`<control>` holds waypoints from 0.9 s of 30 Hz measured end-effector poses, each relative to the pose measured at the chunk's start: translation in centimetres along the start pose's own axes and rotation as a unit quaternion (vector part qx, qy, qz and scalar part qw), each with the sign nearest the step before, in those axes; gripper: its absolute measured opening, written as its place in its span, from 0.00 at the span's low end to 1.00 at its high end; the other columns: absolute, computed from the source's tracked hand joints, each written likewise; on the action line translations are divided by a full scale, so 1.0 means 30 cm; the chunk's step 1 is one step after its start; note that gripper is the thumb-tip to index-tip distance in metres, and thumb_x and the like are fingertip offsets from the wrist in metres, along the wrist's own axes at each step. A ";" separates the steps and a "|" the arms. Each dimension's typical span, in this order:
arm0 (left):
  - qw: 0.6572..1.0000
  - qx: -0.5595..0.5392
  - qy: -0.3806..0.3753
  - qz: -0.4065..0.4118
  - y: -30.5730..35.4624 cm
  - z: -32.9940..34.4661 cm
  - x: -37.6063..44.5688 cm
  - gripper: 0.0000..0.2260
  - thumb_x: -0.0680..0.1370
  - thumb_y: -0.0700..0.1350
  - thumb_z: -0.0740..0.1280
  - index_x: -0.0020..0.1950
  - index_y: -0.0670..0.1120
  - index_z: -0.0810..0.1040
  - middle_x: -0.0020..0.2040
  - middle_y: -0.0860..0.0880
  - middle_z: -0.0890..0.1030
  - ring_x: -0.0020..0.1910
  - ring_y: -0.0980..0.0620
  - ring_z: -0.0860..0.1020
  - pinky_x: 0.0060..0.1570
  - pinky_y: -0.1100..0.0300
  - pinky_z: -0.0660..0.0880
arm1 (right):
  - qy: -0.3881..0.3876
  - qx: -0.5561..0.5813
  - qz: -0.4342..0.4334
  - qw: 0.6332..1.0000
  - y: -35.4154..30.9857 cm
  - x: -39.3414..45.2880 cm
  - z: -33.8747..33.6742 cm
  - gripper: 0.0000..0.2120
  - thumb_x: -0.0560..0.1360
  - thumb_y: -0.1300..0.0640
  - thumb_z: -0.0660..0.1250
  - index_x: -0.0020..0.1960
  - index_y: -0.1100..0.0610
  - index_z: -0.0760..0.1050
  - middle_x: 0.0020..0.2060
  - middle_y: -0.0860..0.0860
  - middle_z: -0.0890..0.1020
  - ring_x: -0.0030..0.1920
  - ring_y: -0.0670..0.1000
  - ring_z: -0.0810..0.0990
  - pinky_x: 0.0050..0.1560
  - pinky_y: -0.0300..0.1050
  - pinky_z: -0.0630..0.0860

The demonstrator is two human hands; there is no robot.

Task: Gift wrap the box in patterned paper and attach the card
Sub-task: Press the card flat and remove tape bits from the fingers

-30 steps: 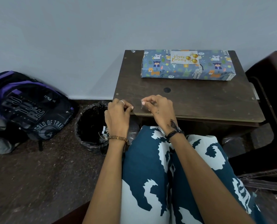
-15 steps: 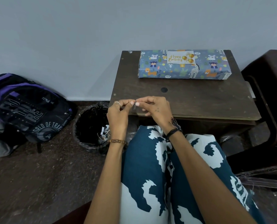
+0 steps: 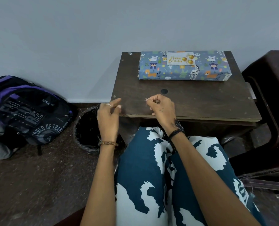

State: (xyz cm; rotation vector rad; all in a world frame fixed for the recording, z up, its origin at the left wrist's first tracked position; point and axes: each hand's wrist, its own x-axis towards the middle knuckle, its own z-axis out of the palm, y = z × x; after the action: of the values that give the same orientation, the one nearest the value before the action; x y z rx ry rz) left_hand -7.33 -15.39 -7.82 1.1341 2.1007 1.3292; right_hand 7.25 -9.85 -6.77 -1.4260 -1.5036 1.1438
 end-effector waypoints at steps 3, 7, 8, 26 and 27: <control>0.983 0.177 -0.020 0.036 -0.043 -0.008 0.016 0.16 0.78 0.42 0.64 0.66 0.48 0.74 0.53 0.44 0.70 0.55 0.45 0.70 0.54 0.55 0.70 | 0.000 -0.006 0.001 1.000 0.002 0.002 -0.005 0.09 0.72 0.55 0.68 0.33 0.49 0.76 0.31 0.40 0.78 0.39 0.46 0.79 0.45 0.54 0.80; 0.965 0.255 -0.025 0.064 -0.037 0.000 0.010 0.14 0.78 0.44 0.64 0.63 0.48 0.77 0.54 0.43 0.70 0.53 0.44 0.68 0.49 0.53 0.71 | -0.012 -0.014 0.000 1.000 -0.001 -0.001 0.002 0.07 0.71 0.56 0.68 0.33 0.52 0.77 0.29 0.42 0.79 0.37 0.46 0.79 0.44 0.54 0.80; 0.962 0.264 -0.018 0.064 -0.035 0.000 0.011 0.12 0.78 0.45 0.65 0.61 0.48 0.78 0.53 0.44 0.71 0.53 0.45 0.69 0.47 0.53 0.71 | -0.014 -0.017 0.000 1.000 -0.002 -0.001 0.004 0.07 0.71 0.56 0.68 0.33 0.52 0.77 0.29 0.43 0.79 0.36 0.46 0.79 0.44 0.54 0.80; 0.991 0.137 0.008 0.013 -0.026 -0.008 0.015 0.10 0.71 0.44 0.73 0.50 0.43 0.81 0.48 0.51 0.72 0.41 0.57 0.74 0.43 0.74 0.66 | -0.024 -0.041 0.000 0.999 -0.004 -0.003 0.007 0.10 0.72 0.56 0.68 0.32 0.50 0.76 0.32 0.48 0.82 0.39 0.50 0.82 0.44 0.55 0.80; 0.991 0.135 0.008 0.003 -0.026 -0.005 0.018 0.10 0.70 0.44 0.74 0.49 0.43 0.81 0.48 0.51 0.72 0.41 0.57 0.73 0.43 0.74 0.65 | -0.024 -0.040 0.001 0.999 -0.004 -0.002 0.007 0.10 0.72 0.56 0.68 0.32 0.50 0.76 0.31 0.46 0.81 0.39 0.50 0.82 0.44 0.55 0.80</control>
State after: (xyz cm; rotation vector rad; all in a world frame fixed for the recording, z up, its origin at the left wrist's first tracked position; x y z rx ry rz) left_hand -8.08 -15.19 -8.39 1.2379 2.3443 1.0803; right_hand 7.02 -9.94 -6.72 -1.4634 -1.5973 1.1382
